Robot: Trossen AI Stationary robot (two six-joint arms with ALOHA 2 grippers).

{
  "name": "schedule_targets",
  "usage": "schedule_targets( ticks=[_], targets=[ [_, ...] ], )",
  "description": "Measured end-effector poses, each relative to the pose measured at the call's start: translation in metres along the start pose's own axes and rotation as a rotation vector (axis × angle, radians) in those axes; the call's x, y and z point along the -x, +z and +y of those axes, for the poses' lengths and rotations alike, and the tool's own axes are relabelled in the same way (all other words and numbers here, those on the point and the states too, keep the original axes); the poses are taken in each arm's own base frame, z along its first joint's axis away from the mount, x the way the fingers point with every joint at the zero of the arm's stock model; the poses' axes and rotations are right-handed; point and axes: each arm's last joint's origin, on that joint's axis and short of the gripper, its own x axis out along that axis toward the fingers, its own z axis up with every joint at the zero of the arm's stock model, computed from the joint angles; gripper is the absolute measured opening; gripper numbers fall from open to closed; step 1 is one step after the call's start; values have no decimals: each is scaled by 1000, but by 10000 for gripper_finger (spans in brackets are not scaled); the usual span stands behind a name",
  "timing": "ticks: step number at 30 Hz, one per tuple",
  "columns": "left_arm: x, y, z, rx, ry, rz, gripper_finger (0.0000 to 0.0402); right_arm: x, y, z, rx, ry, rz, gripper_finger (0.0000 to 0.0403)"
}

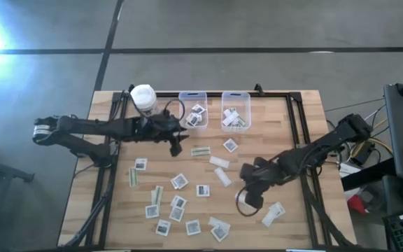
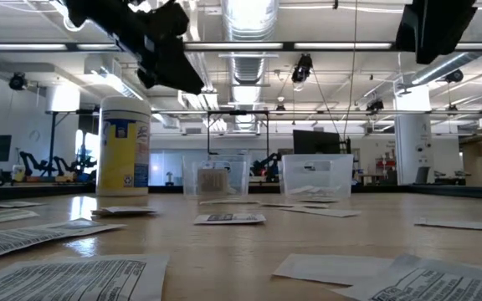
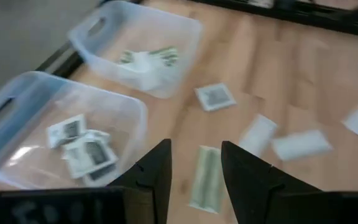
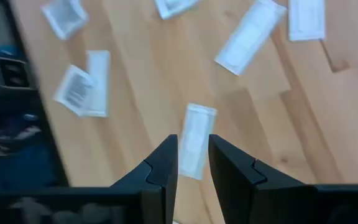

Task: Pick & Place First Aid Supplies
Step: Put the bandage into the right transparent bin

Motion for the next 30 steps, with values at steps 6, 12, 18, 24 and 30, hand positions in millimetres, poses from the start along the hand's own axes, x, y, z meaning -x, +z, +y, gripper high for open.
schedule_targets(
  ticks=[6,12,18,24,30],
  targets=[
    [7,-10,-23,-30,-73,58,131,-13,14,17,46,-61,33,83],
    [13,-23,-35,-56,-64,148,131,-31,29,31,103,-93,49,75],
    [18,-34,-40,-60,0,225,131,-50,38,36,169,-152,101,94],
    [23,-40,-48,-57,-16,259,131,-69,52,31,134,-206,127,136],
    [32,-47,-58,-53,-38,290,131,-80,67,17,46,-234,138,161]
  ],
)
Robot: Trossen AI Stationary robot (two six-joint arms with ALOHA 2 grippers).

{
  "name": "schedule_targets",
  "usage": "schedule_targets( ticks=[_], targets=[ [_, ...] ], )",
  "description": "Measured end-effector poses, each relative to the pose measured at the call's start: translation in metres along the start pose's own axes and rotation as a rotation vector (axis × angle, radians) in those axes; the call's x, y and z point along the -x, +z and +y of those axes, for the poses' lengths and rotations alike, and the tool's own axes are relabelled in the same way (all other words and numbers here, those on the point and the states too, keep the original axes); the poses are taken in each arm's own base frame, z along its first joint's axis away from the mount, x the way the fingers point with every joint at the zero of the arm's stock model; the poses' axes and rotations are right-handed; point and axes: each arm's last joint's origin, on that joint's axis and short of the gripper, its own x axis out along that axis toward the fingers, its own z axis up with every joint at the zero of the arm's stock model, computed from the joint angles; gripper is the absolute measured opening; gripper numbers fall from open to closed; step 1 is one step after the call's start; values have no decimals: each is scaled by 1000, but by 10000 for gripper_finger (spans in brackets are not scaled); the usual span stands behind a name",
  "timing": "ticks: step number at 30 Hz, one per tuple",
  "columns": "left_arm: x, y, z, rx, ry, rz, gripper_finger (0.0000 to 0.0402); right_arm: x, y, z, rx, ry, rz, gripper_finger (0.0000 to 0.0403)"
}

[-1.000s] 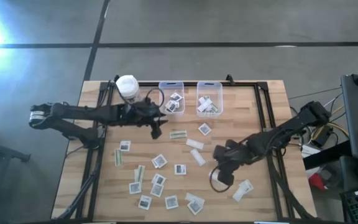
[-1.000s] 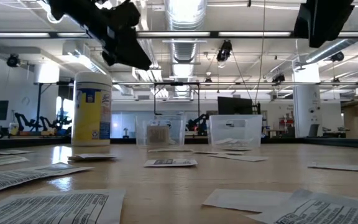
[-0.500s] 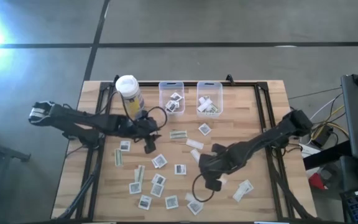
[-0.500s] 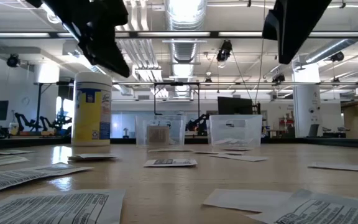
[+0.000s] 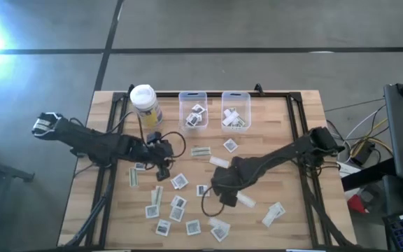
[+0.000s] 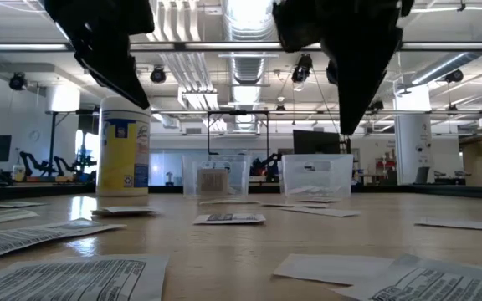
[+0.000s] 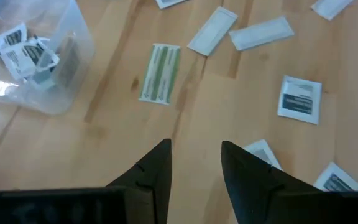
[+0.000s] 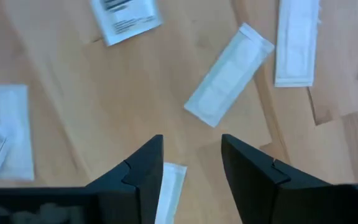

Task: Pick & Place First Aid Supplies
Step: Put the bandage into the right transparent bin

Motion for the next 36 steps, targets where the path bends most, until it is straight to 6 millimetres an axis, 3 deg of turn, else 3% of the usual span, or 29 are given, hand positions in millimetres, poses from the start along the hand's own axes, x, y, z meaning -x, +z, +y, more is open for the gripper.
schedule_targets(
  ticks=[6,12,27,36],
  targets=[
    [12,-12,-11,5,40,0,131,-10,4,-14,-156,-20,34,162],
    [19,-19,-24,0,24,-19,131,-12,6,-16,-275,-16,29,151],
    [23,-24,-31,-8,9,-18,131,-55,9,-6,-237,-31,125,127],
    [22,-24,-30,-13,27,-29,131,-59,11,-8,-235,-64,97,124]
  ],
)
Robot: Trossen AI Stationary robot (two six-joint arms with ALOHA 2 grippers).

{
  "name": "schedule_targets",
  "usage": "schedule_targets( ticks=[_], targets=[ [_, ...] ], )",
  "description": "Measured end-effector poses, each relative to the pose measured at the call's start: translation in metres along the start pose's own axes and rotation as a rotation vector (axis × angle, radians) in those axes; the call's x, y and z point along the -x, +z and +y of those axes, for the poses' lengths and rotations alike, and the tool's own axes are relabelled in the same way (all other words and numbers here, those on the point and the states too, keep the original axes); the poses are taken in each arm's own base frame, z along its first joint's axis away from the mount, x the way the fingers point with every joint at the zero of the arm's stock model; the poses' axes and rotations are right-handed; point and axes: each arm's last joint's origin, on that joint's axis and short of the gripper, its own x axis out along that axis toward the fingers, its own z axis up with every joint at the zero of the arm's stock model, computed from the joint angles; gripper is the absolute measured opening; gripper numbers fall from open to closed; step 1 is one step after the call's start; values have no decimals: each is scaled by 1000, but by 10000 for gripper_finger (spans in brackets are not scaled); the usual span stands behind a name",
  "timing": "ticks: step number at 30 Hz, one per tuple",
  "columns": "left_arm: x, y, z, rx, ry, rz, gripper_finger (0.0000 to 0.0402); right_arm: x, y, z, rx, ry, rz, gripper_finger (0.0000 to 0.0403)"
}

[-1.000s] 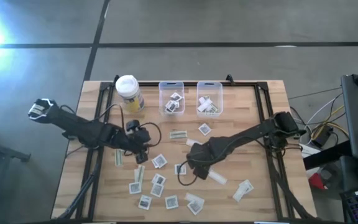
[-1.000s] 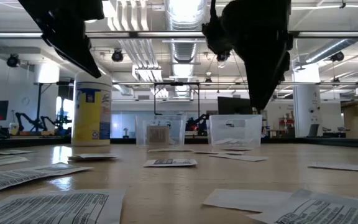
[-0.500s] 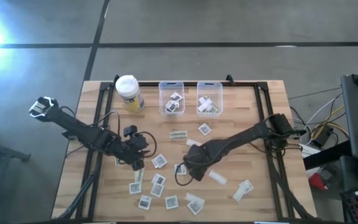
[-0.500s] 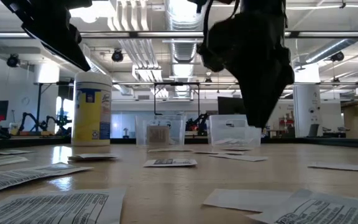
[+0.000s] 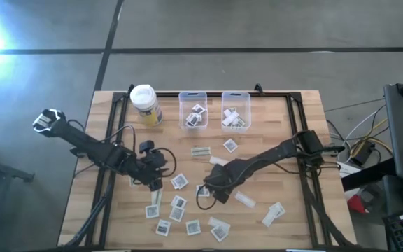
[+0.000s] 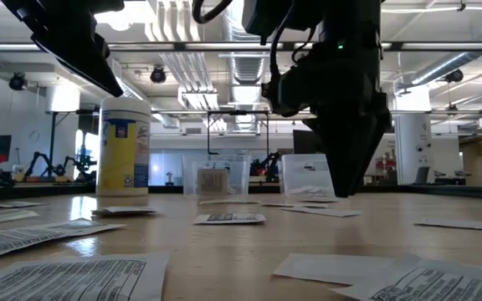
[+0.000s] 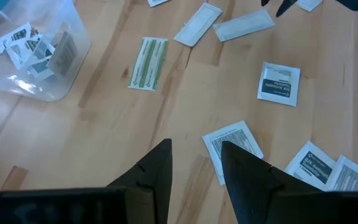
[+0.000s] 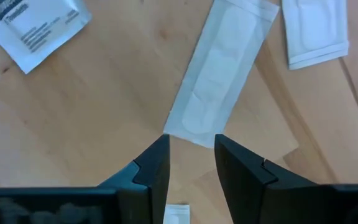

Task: Pick & Place First Aid Supplies
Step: Put the bandage into the right transparent bin

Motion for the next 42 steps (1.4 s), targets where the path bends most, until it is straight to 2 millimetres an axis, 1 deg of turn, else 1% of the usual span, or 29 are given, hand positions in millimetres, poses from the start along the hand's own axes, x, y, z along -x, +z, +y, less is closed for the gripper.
schedule_targets(
  ticks=[8,14,23,28,33,39,42],
  targets=[
    [-2,-4,1,-16,12,12,131,-5,4,-6,-34,-15,7,136],
    [-3,-5,2,-37,31,5,131,-8,8,-8,-47,-7,-1,134],
    [-4,-7,3,-63,41,8,131,-19,4,-13,-72,-17,8,141],
    [-4,-7,3,-65,42,8,131,-23,2,-16,-81,-13,8,138],
    [-4,-7,3,-65,43,7,131,-26,2,-19,-111,-4,11,124],
    [-4,-7,3,-65,43,7,131,-37,0,-28,-156,-18,38,87],
    [-4,-7,3,-65,43,8,131,-38,-1,-29,-152,-20,46,66]
  ],
)
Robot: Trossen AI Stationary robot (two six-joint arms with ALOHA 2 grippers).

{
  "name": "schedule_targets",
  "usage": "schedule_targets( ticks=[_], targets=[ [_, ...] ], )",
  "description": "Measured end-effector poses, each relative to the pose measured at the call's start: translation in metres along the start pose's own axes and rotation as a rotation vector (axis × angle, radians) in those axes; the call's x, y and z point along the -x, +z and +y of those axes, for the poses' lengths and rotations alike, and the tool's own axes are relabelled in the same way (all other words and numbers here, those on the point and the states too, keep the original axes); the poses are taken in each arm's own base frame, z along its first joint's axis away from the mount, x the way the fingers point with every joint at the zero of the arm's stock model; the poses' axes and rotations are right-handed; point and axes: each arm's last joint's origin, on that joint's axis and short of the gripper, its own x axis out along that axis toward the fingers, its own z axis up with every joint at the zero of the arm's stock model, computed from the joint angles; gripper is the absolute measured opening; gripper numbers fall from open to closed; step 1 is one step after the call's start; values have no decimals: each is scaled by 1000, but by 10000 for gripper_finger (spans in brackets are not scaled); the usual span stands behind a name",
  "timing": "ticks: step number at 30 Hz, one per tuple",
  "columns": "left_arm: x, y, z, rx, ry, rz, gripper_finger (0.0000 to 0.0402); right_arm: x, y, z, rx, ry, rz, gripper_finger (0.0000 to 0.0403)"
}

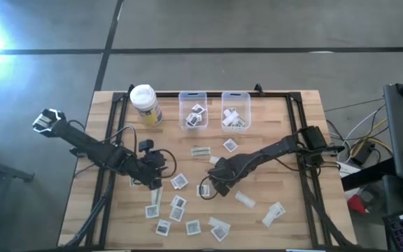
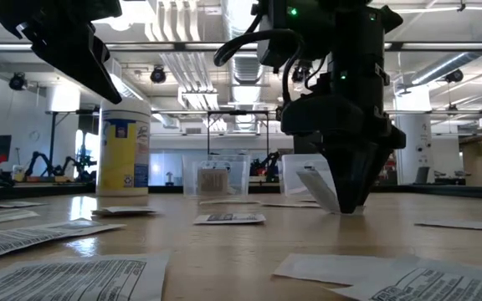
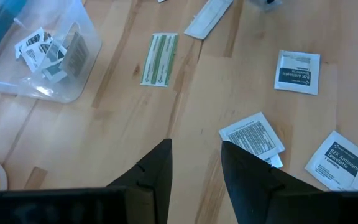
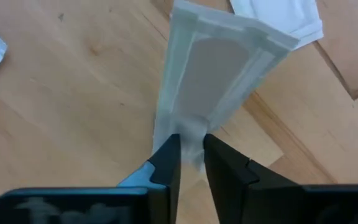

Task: Pick & Place First Aid Supplies
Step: Put the bandage into the right transparent bin

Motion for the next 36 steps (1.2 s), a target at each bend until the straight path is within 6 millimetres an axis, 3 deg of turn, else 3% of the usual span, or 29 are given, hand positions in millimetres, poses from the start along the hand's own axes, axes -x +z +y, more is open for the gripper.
schedule_targets(
  ticks=[12,21,27,36],
  targets=[
    [0,0,0,0,0,0,131,22,3,3,106,-9,-25,17],
    [0,0,0,1,0,0,131,60,-1,-11,114,7,-103,8],
    [0,0,0,3,-1,-2,131,87,11,-31,102,14,-189,8],
    [0,0,0,3,-2,-3,131,128,46,-87,17,37,-307,8]
  ],
)
